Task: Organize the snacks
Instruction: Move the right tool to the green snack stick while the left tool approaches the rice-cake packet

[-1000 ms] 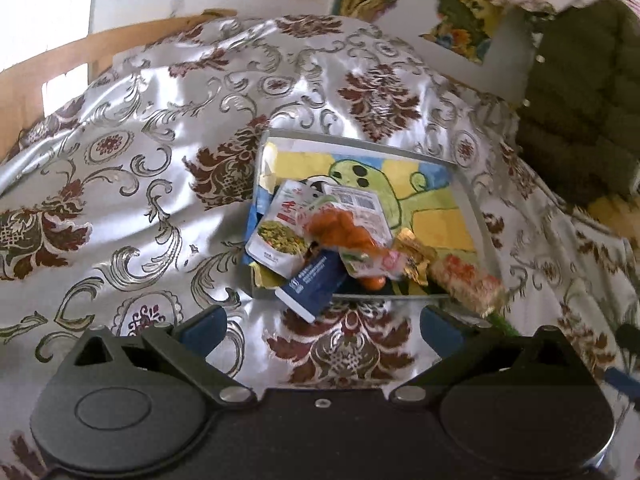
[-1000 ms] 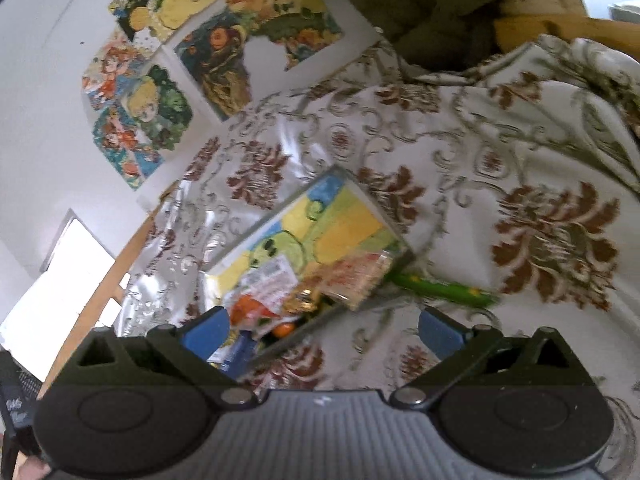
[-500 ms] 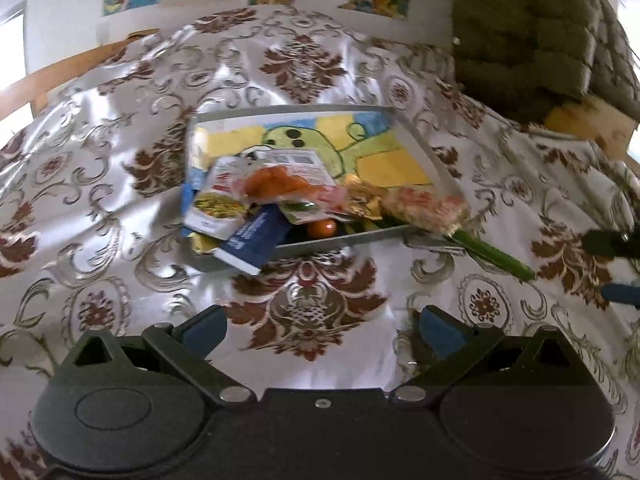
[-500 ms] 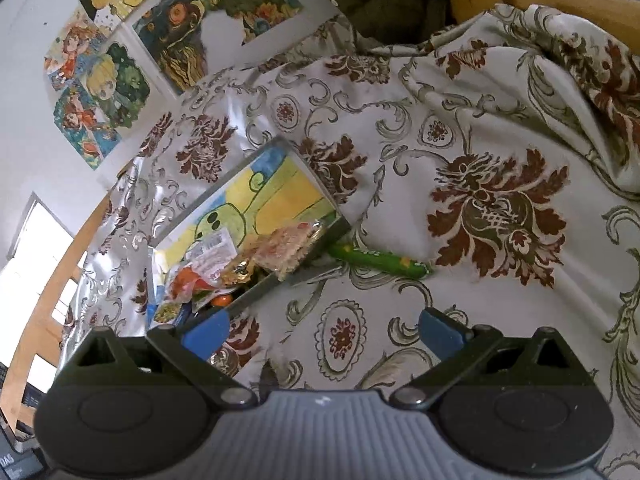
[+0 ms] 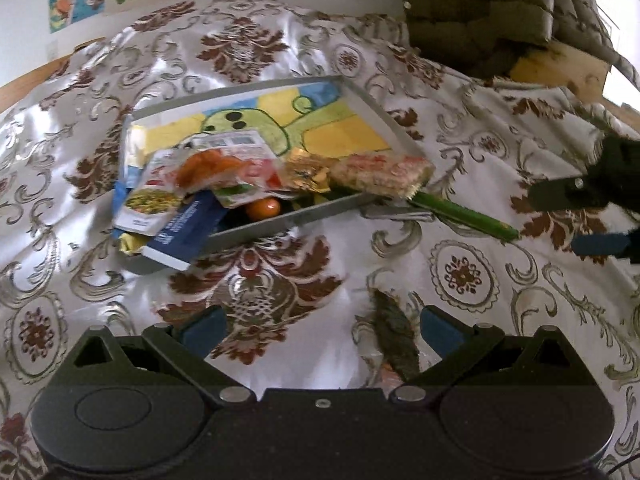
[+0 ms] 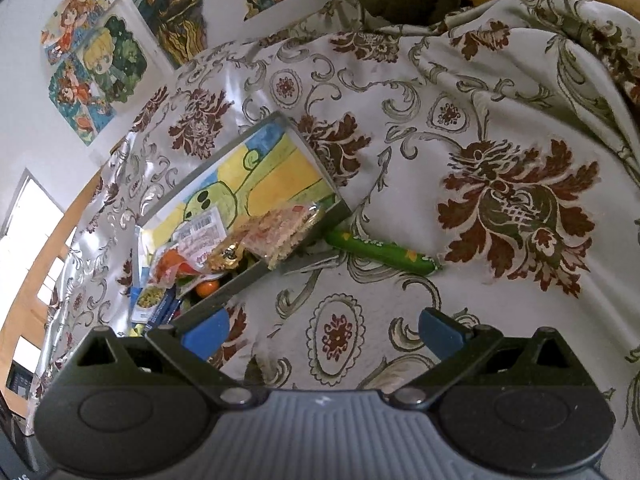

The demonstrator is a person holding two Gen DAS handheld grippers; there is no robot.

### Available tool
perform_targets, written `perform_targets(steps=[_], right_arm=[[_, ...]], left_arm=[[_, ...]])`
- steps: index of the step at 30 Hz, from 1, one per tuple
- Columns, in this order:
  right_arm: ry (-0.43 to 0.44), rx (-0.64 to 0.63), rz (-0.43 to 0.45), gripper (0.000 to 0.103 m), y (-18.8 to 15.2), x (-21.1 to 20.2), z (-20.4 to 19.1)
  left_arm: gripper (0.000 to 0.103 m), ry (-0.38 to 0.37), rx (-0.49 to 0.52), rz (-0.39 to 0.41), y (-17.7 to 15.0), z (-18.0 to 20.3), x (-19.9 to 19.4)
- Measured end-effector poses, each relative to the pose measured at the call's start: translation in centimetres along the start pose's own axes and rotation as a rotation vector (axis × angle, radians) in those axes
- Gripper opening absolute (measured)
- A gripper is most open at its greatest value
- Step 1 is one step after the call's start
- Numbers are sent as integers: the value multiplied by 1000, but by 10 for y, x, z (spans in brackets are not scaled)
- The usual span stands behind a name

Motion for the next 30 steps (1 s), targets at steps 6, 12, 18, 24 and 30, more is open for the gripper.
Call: perform_targets(steps=[6,12,18,24,30], right_arm=[[-23,-20,-2,103,4,6,10],[-28,-220,-65,103,21,17,21],[4,-411,-171,97,31,45,25],[24,-523,-230,66,39,85,23],[5,-574,-272,46,40,116,26]], left_arm=[[102,-17,38,10,5,11,14],[102,-89,209,65,23,25,39],[102,-152,345,94,33,43,72],[102,-201,408,109,44,54,94],[102,-235,517,130,45,69,104]])
Point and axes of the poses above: each gripper's, at about its wrist camera, not at the fingertips, and x roughly the way its jaws point, z to its right, y to its top, the point moved 9 cm from there along x, roughly the way its jaws point, and after that the axes turned 6 degrees about y, right-handed, at the moved point
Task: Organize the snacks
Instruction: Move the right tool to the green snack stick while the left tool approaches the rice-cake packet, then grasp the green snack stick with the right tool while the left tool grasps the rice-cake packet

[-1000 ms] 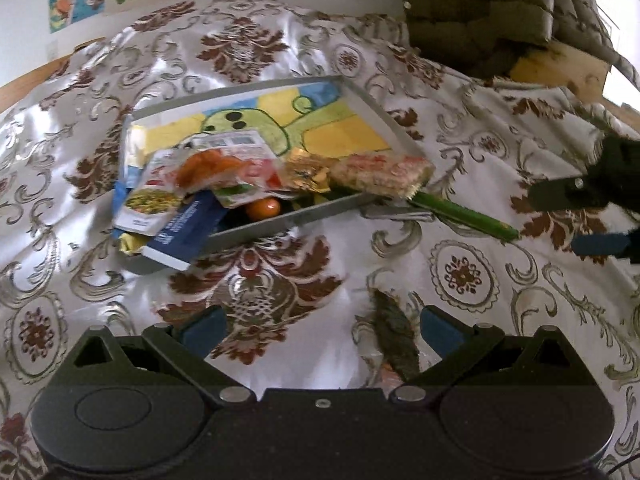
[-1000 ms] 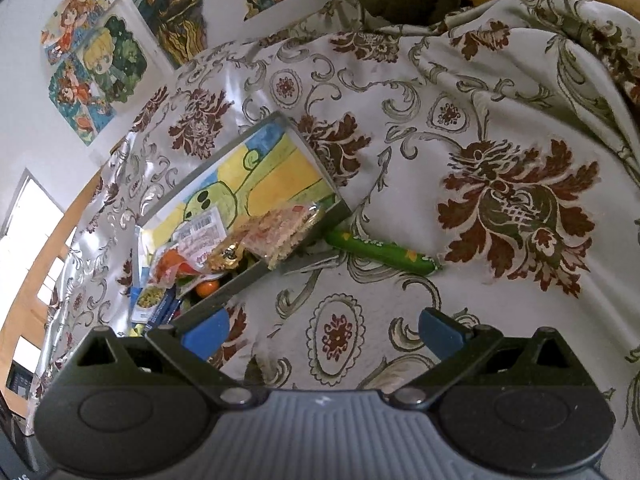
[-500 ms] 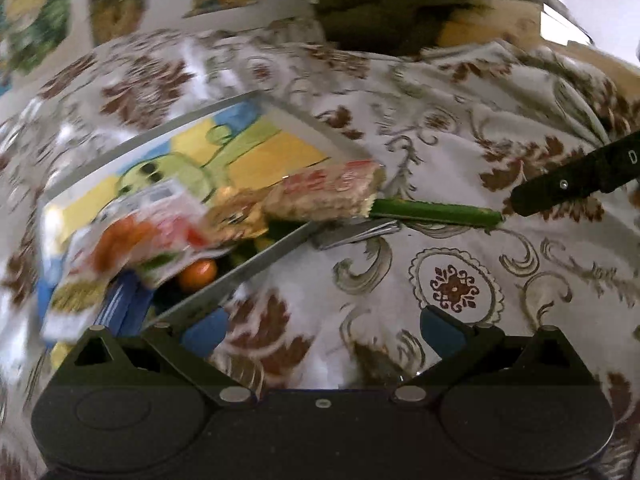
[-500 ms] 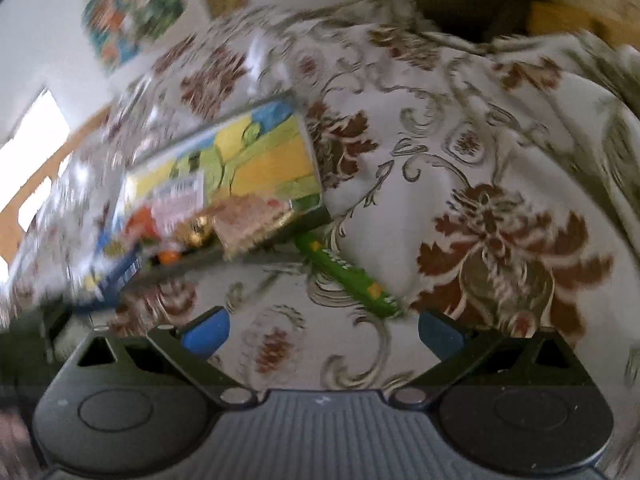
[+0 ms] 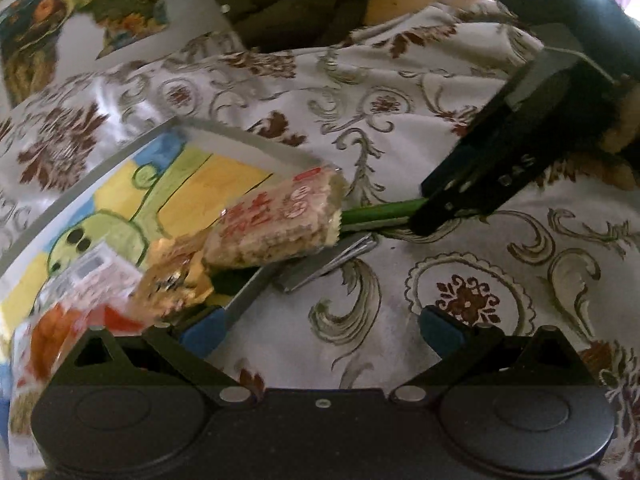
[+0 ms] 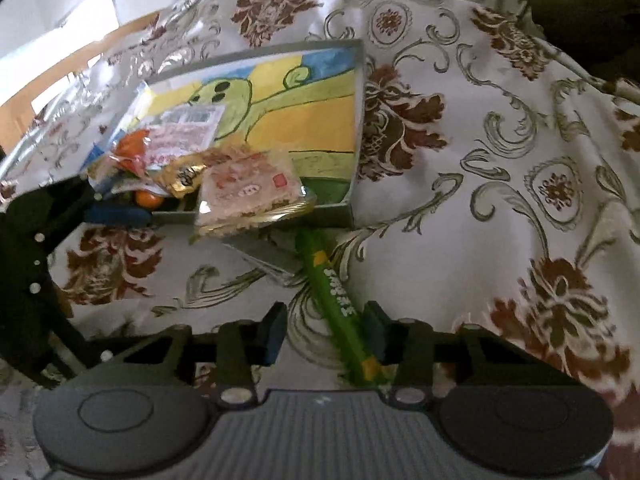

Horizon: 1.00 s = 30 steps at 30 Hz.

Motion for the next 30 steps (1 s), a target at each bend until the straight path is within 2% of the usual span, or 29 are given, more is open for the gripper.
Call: perform_targets(steps=[3,4,5,7,10,14,16,18,21,23,25,27,28,30], right_arm=[[-23,-13,-16,38,-5,7,3],[-36,-14,-14,28,-7,6,5],[-40,-4,-13,26,-9,4,7],[-35,37,-9,25,-14,-2,11],[-70,56,-8,25,-23,-14,16],[-107,97,-4,25,-43,-40,19],[-95,135,5,25,-55,-52,21],[-68,171,17,25,-67,-60,23],[-27,229,42,24,-79,-70,27],[-4,259,56,23,-82,-72,29],[17,282,68,23,-84,-73,31],[36,296,74,23,-84,-72,32],[46,304,75,22,-83,-71,31],[65,311,79,21,-82,-70,27]], left_arm=[[102,-32,39,-1,7,7,8],[102,-40,52,0,10,9,10],[102,-49,70,1,13,13,11],[101,-68,114,-1,19,20,16],[98,-80,179,-12,25,27,23],[98,-130,266,-18,32,39,32],[98,-161,316,-54,32,45,41],[98,-210,324,-95,32,44,48],[94,-284,275,-173,32,38,56],[83,-307,291,-202,31,37,55],[77,-340,253,-267,27,34,56],[60,-376,226,-305,25,33,54],[44,-417,187,-344,23,34,53],[41,-410,189,-349,24,33,51]])
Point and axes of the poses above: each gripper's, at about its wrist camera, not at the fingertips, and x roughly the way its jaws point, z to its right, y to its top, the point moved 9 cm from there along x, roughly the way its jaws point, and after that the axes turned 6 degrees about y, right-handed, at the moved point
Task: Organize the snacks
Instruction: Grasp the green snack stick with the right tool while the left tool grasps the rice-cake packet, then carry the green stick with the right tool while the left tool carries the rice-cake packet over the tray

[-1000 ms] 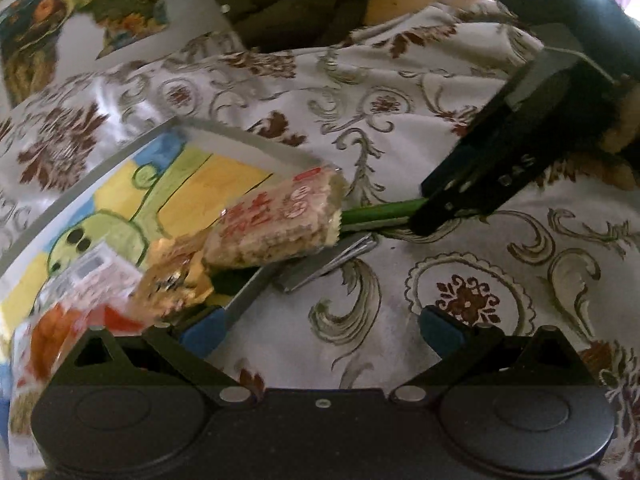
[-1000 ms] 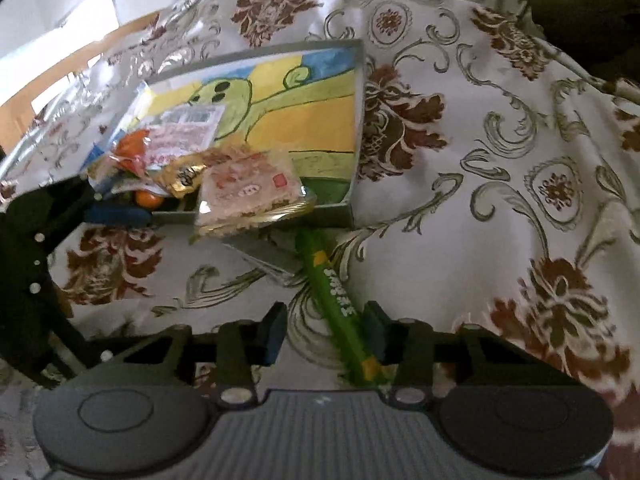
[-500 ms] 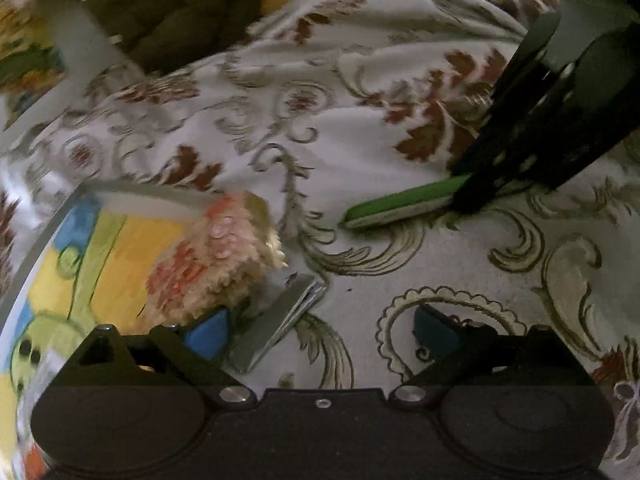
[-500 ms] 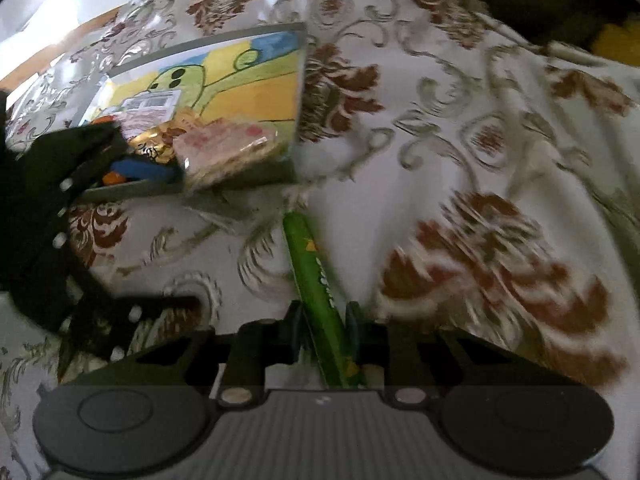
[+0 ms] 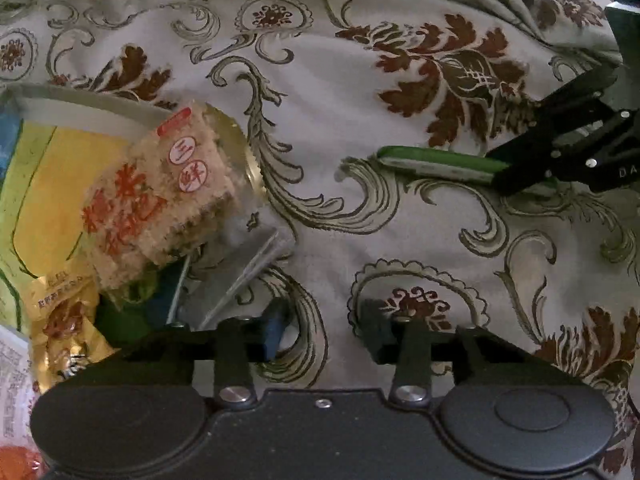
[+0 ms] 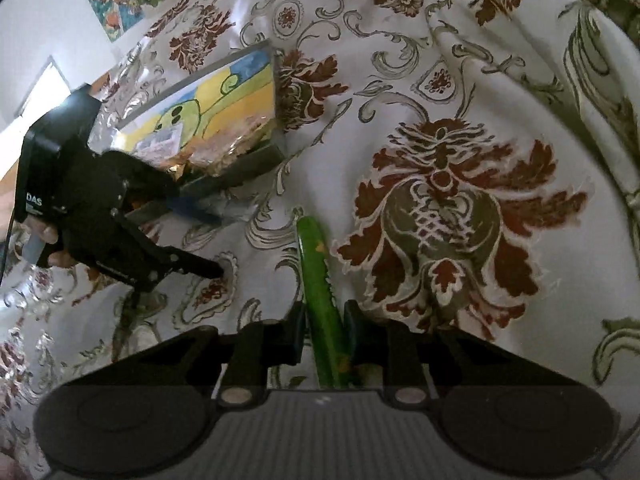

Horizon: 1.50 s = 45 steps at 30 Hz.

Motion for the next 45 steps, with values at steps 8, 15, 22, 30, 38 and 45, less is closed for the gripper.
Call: perform_targets(steps=[8,15,22,30,38,45], right_arm=[[12,-10,3,21,-2,4,-8],[20,-6,8,21,-1,7,-9],[31,0,18,21,-1,15,-11],[20,97,40,19,5,31,-19],[70,154,82,18,10,18,-38],[169,275,98,18,22,6,-49]], left_arm=[[46,235,187,112,13,-2,-18],[17,377,312,68,13,-20,-3],[21,461,547,34,5,-5,14],[5,448,206,44,21,-22,4],[5,269,-253,185,-3,-34,-54],[4,160,-418,234,-19,-28,-90]])
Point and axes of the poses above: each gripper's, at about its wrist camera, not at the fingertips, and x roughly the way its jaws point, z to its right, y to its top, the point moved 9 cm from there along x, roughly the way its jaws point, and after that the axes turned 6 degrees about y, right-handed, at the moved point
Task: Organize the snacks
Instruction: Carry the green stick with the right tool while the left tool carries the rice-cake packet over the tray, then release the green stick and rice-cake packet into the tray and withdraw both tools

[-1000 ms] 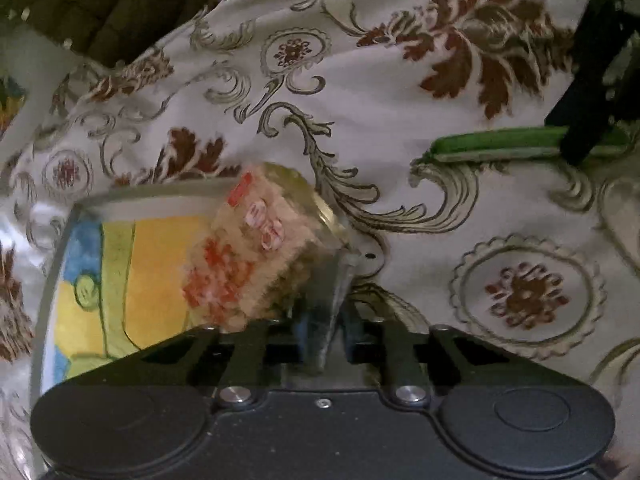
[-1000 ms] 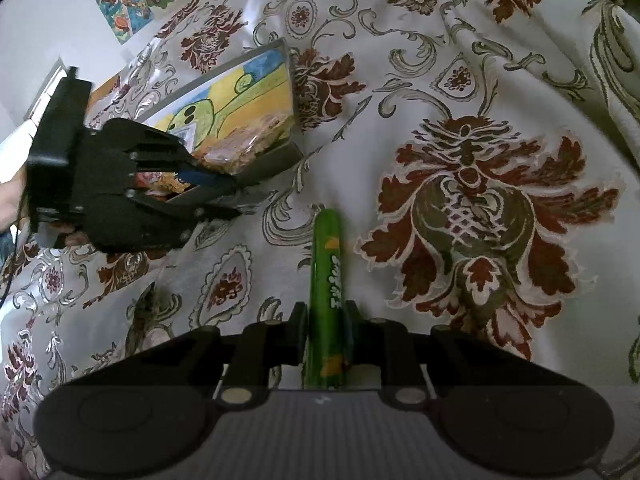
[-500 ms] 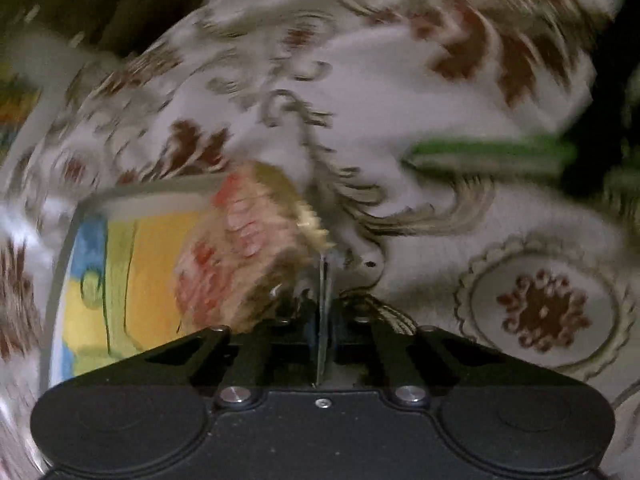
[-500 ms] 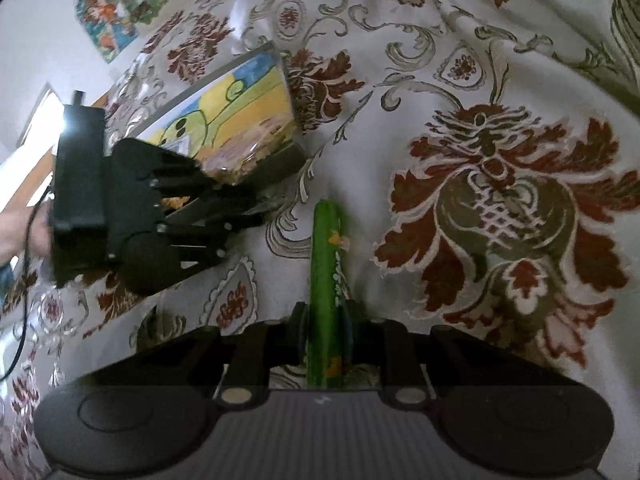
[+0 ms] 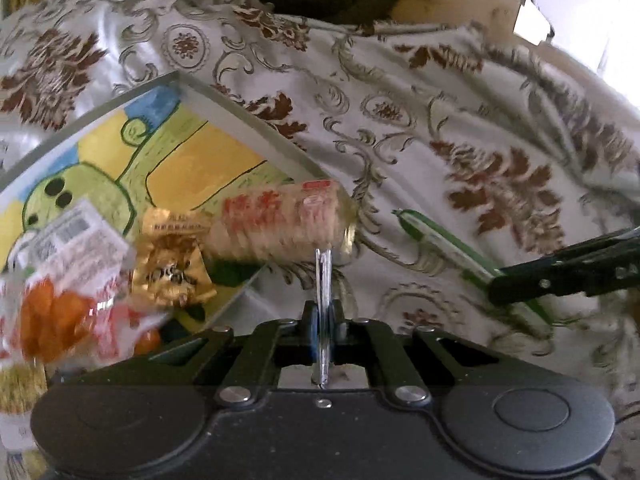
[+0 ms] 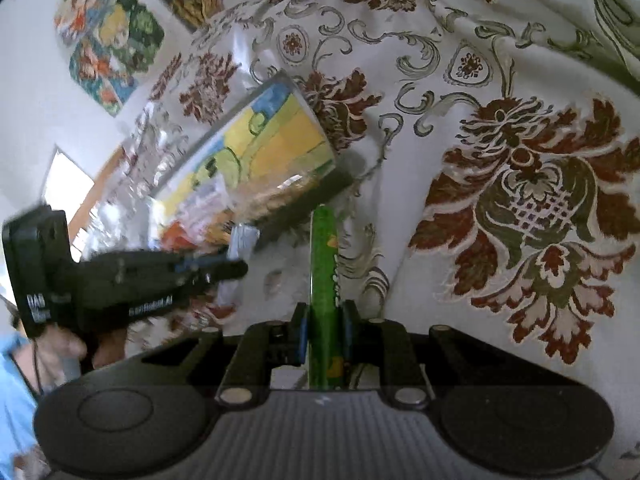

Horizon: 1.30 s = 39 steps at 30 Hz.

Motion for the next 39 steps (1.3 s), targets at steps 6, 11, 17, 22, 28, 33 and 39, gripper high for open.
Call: perform_targets(steps=[6,11,17,22,28,33,39], right_arm=[[18,22,22,18,13,-2,-16],[44,-36,43,19,28,5,-45],[91,-68,59,19,63,58,-82],[19,-62,74,23,89,134,-85],[-55,-157,94,58,88,148,-97],[-105,-294,92,68,67,110,-116],[-164,-397,27,85,12,80,-130]], left_arm=[[4,8,-75,43,1,-15,-25],[5,40,-92,105,12,-32,-41],[5,151,-190,151,31,-80,-36],[8,247,-364,143,38,-132,-19],[46,287,-410,141,37,-146,-23],[71,262,-415,200,31,-134,-45],[100,298,-422,288,18,-120,-77]])
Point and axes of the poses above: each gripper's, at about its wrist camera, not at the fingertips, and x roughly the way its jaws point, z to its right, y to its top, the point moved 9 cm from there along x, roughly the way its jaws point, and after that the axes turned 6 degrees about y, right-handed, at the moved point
